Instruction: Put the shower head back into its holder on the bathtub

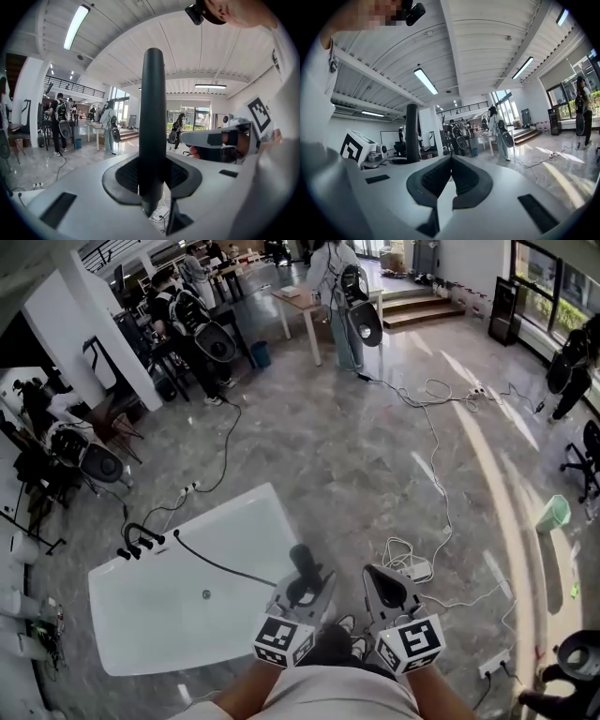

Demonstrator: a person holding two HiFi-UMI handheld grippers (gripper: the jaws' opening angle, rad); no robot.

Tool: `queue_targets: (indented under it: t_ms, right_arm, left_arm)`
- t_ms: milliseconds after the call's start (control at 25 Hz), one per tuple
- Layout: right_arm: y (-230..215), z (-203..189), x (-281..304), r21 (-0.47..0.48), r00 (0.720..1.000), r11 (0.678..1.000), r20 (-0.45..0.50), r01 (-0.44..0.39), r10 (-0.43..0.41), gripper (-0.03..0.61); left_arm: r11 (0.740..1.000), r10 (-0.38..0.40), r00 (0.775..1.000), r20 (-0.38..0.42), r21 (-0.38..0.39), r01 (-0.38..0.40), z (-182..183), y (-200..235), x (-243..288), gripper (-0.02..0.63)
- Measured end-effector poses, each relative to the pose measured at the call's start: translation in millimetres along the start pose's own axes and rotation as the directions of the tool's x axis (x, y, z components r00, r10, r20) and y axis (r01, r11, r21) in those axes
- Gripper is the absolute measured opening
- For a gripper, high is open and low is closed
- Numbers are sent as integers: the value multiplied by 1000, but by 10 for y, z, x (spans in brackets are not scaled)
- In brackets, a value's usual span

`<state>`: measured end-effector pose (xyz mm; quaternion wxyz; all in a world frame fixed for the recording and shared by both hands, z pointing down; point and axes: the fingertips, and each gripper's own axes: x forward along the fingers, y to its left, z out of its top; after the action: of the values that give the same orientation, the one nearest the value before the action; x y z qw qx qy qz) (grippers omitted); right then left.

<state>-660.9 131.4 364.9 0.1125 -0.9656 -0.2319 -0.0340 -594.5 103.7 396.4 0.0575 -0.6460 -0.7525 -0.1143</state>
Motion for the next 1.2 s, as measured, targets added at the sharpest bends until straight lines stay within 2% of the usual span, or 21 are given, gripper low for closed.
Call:
queue_targets:
  t_ms: [520,720,1200]
  right_arm:
    - [-627,-38,667,0,999,1000,-23,-28,28,14]
    - [-878,72,1172,-33,998,998,-43,-56,55,14]
    - [-1265,362,2408,-31,990,992,-71,-124,122,14]
  left_arm:
    - [1000,28,1000,12,-10,-27,31,369,823,104]
    - [999,50,999,18,-18,-49,69,735,1219,104]
    - [994,102,995,21,-25,-102,418,1669,1918,104]
